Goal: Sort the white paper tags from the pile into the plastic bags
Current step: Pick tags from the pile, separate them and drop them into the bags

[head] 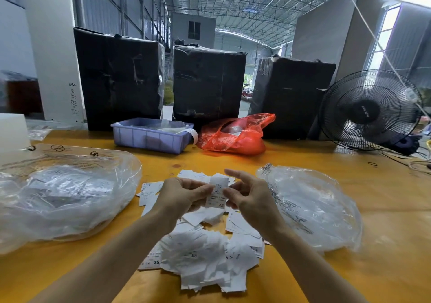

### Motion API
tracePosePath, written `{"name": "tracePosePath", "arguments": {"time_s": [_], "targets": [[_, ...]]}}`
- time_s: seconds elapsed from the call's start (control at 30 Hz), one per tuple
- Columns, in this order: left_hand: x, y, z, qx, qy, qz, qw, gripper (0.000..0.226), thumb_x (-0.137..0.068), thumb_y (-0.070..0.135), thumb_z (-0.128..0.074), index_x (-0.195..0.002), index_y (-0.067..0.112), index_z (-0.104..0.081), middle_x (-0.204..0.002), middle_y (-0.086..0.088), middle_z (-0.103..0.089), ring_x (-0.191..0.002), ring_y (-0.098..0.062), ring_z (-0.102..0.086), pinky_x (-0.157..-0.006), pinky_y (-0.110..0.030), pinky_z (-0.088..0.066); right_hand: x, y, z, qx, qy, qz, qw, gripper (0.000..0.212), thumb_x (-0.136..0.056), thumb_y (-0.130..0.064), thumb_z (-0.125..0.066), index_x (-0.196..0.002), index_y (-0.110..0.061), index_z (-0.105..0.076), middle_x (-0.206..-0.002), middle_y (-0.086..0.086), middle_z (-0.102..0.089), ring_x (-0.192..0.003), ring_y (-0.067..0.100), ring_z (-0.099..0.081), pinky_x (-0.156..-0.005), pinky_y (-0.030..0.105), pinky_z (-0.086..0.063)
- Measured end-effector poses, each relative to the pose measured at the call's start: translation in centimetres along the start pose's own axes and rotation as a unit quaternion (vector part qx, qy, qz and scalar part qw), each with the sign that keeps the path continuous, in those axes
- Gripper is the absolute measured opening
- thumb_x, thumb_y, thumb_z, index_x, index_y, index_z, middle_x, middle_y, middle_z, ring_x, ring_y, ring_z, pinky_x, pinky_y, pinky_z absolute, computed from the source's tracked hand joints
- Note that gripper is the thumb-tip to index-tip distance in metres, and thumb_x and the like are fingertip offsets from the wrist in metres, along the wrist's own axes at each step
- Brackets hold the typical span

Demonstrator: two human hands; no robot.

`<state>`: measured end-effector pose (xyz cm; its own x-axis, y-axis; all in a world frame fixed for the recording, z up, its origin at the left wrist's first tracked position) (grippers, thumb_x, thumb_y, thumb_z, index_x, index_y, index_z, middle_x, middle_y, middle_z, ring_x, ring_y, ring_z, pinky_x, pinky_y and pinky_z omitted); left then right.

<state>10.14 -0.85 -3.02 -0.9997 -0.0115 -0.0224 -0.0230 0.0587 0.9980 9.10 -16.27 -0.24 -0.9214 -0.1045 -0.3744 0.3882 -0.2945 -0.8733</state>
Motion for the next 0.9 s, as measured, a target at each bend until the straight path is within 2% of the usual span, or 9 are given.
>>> {"name": "tracePosePath", "arguments": {"time_s": [0.13,0.23,0.27,0.37,0.5,0.63,0.7,0.83,0.9], "targets": [[0.0,-0.2,0.2,-0.004,-0.022,0.03,0.999,0.019,-0.07,0.02,-0.075,-0.08,0.004,-0.071,-0.071,-0.011,-0.074,-0.059,-0.013,-0.07,-0.048,-0.016,-0.05,-0.3,-0.2,0.2,0.032,-0.008,0.02,0.999,0.038,-0.087,-0.004,-0.064,-0.124,-0.012,-0.061,-0.076,0.002,-0.065,-0.062,0.01,-0.06,-0.062,0.021,-0.053],[0.0,-0.3,0.0,-0.019,-0.031,0.034,0.999,0.031,-0.058,0.03,-0.075,-0.077,0.006,-0.07,-0.074,-0.012,-0.074,-0.061,-0.012,-0.069,-0.054,-0.019,-0.05,-0.3,-0.4,-0.1,0.018,-0.042,0.022,0.999,0.055,-0.086,-0.009,-0.066,-0.133,-0.025,-0.044,-0.081,-0.002,-0.061,-0.069,0.008,-0.063,-0.068,0.025,-0.057],[0.1,-0.3,-0.1,-0.024,-0.035,0.035,0.998,0.03,-0.057,0.03,-0.075,-0.075,0.006,-0.07,-0.074,-0.012,-0.074,-0.062,-0.012,-0.068,-0.056,-0.02,-0.05,-0.2,-0.4,-0.2,0.017,-0.051,0.021,0.998,0.054,-0.086,-0.009,-0.066,-0.133,-0.024,-0.045,-0.084,-0.002,-0.062,-0.072,0.009,-0.064,-0.07,0.025,-0.058],[0.0,-0.6,-0.2,-0.027,-0.033,0.036,0.998,0.019,-0.069,0.024,-0.075,-0.072,0.006,-0.069,-0.069,-0.009,-0.073,-0.057,-0.008,-0.066,-0.054,-0.019,-0.049,-0.1,-0.6,0.0,0.044,-0.049,0.025,0.998,0.035,-0.084,-0.009,-0.069,-0.118,-0.01,-0.064,-0.09,-0.002,-0.067,-0.074,0.01,-0.064,-0.069,0.025,-0.058],[-0.3,-0.8,0.2,0.014,0.0,0.047,0.999,0.015,-0.077,0.016,-0.074,-0.069,0.007,-0.065,-0.062,-0.004,-0.07,-0.051,-0.007,-0.063,-0.049,-0.018,-0.047,-0.1,-0.8,-0.1,0.068,-0.047,0.043,0.996,0.021,-0.083,-0.01,-0.07,-0.104,-0.005,-0.072,-0.087,-0.001,-0.07,-0.065,0.009,-0.062,-0.064,0.029,-0.056],[-0.3,-1.3,0.2,0.07,0.021,0.066,0.995,0.014,-0.075,0.016,-0.075,-0.071,0.008,-0.064,-0.059,-0.002,-0.069,-0.056,-0.011,-0.062,-0.056,-0.023,-0.044,0.2,-1.0,-0.7,0.158,-0.041,0.09,0.982,0.036,-0.083,-0.019,-0.071,-0.117,-0.009,-0.066,-0.1,0.002,-0.071,-0.074,0.019,-0.065,-0.07,0.032,-0.056],[-0.4,-1.4,0.1,0.089,0.028,0.063,0.994,0.013,-0.074,0.015,-0.076,-0.072,0.007,-0.065,-0.058,-0.002,-0.068,-0.056,-0.01,-0.063,-0.058,-0.022,-0.045,0.2,-0.9,-0.6,0.141,-0.03,0.093,0.985,0.044,-0.082,-0.017,-0.072,-0.125,-0.013,-0.06,-0.099,-0.002,-0.068,-0.073,0.019,-0.066,-0.07,0.034,-0.057],[-0.3,-1.1,0.2,0.081,0.041,0.045,0.995,0.016,-0.074,0.016,-0.076,-0.067,0.009,-0.064,-0.058,-0.002,-0.068,-0.057,-0.012,-0.062,-0.047,-0.018,-0.047,-0.1,-0.7,-0.5,0.082,-0.019,0.084,0.993,0.023,-0.08,-0.008,-0.073,-0.103,-0.007,-0.072,-0.09,0.004,-0.072,-0.069,0.016,-0.066,-0.068,0.034,-0.058],[-0.1,-0.8,0.0,0.063,0.034,0.04,0.997,0.016,-0.075,0.019,-0.076,-0.067,0.01,-0.064,-0.06,-0.002,-0.068,-0.06,-0.014,-0.062,-0.047,-0.019,-0.046,-0.2,-0.5,-0.6,0.05,-0.017,0.067,0.996,0.013,-0.08,-0.006,-0.073,-0.093,-0.005,-0.073,-0.083,0.006,-0.072,-0.067,0.015,-0.065,-0.067,0.034,-0.058]]}}
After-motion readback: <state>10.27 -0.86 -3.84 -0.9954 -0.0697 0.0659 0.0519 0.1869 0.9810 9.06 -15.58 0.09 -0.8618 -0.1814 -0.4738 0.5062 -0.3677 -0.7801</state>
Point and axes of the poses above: each hand's wrist, its own x-axis away from the middle knuckle, its own z-axis out of the back of the hand, y = z × x, the point moved 8 cm from there along -x, towards the middle knuckle
